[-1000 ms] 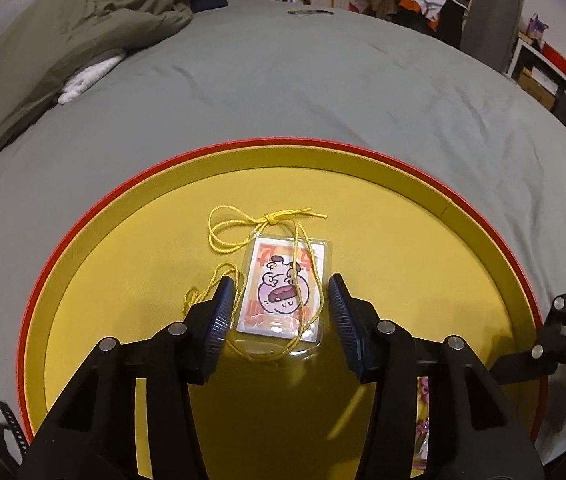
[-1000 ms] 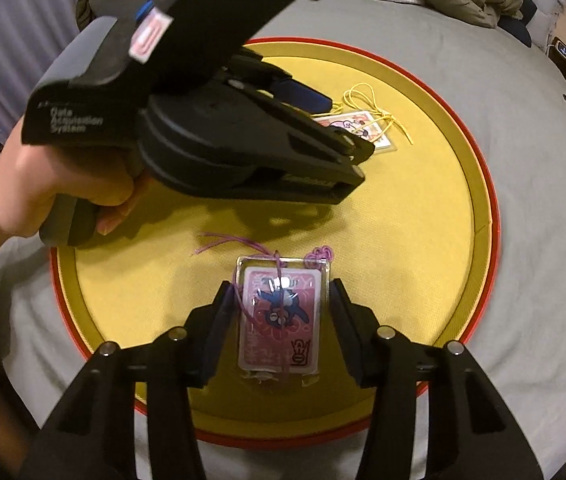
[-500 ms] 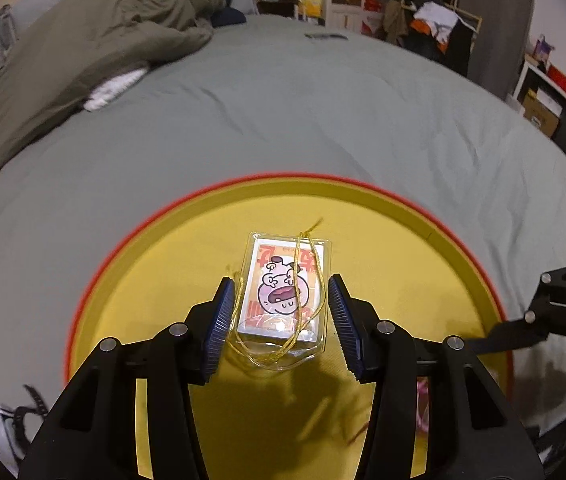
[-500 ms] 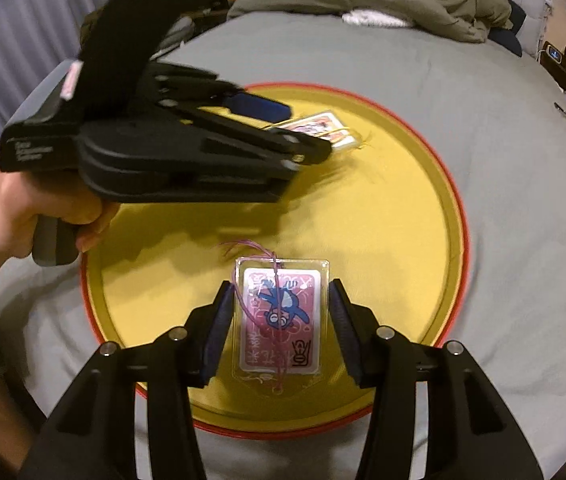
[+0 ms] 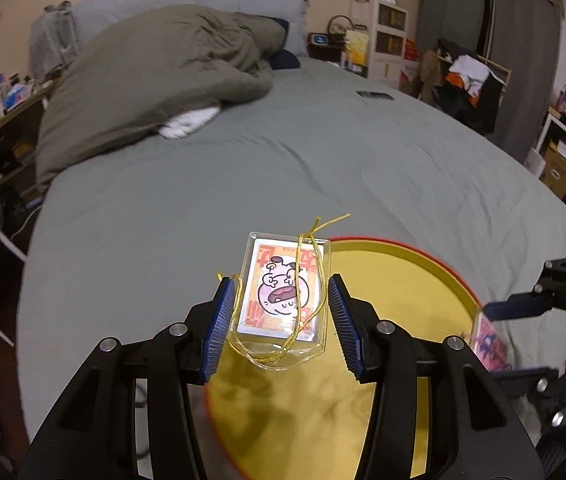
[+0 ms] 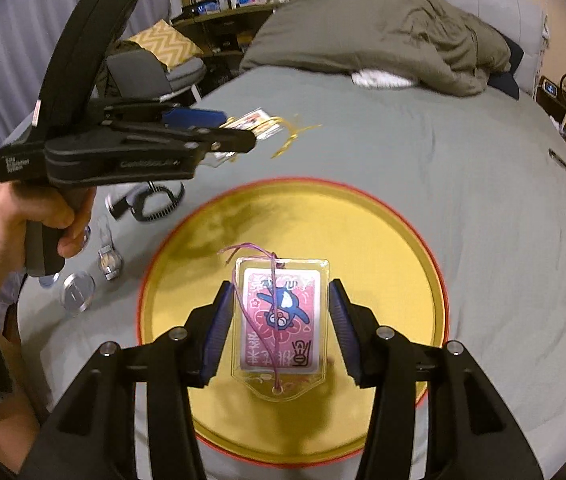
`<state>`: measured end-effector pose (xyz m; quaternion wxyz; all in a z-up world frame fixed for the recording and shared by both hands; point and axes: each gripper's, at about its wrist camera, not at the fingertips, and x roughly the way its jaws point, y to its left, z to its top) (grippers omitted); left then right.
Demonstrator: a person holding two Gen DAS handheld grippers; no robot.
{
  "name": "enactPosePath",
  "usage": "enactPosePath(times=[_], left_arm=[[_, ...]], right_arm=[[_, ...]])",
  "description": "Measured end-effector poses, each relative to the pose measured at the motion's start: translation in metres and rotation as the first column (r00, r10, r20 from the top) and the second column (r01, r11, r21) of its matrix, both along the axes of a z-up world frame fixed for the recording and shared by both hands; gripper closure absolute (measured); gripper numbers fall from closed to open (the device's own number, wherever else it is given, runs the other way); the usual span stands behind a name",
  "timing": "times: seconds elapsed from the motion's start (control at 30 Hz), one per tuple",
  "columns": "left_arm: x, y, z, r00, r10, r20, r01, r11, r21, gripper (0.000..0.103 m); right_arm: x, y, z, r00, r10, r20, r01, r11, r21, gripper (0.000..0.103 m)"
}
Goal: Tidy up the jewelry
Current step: 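Lift both card badges up and carry them out of the tray over the bed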
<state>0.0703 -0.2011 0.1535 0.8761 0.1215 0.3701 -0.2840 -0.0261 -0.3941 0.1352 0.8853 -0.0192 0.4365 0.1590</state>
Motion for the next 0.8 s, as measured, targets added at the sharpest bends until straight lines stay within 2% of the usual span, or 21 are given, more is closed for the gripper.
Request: enactPosePath(times=[0.3,0.4,0.67,0.8], left_arm=[[0.026,0.076,0.017,0.994,0.107,-0.001,-0.107,0.993,-0.04,0.057],[0.034,0.102,0.014,0.99,0.144,-0.003,-0.144,0.989,-0.046,0.057],[0.053,0.165,0.002,0.971,0.24,-0.026,-0.241,0.97,-0.045,0.057],[0.061,0.196,-0.006,0.953,0.299,-0.053,-0.303,0.95,-0.073,0.057]], right_arm=[[0.036,0.049,0.029,0.998,0.03,0.047,-0.031,0.999,0.011,0.058],[0.053,0.065,0.037,0.998,0.044,0.044,-0.045,0.999,0.028,0.058],[0.103,0.117,0.046,0.995,0.09,0.039,-0.089,0.996,-0.008,0.057],[0.124,0.141,0.049,0.994,0.104,0.039,-0.104,0.995,-0.011,0.057]])
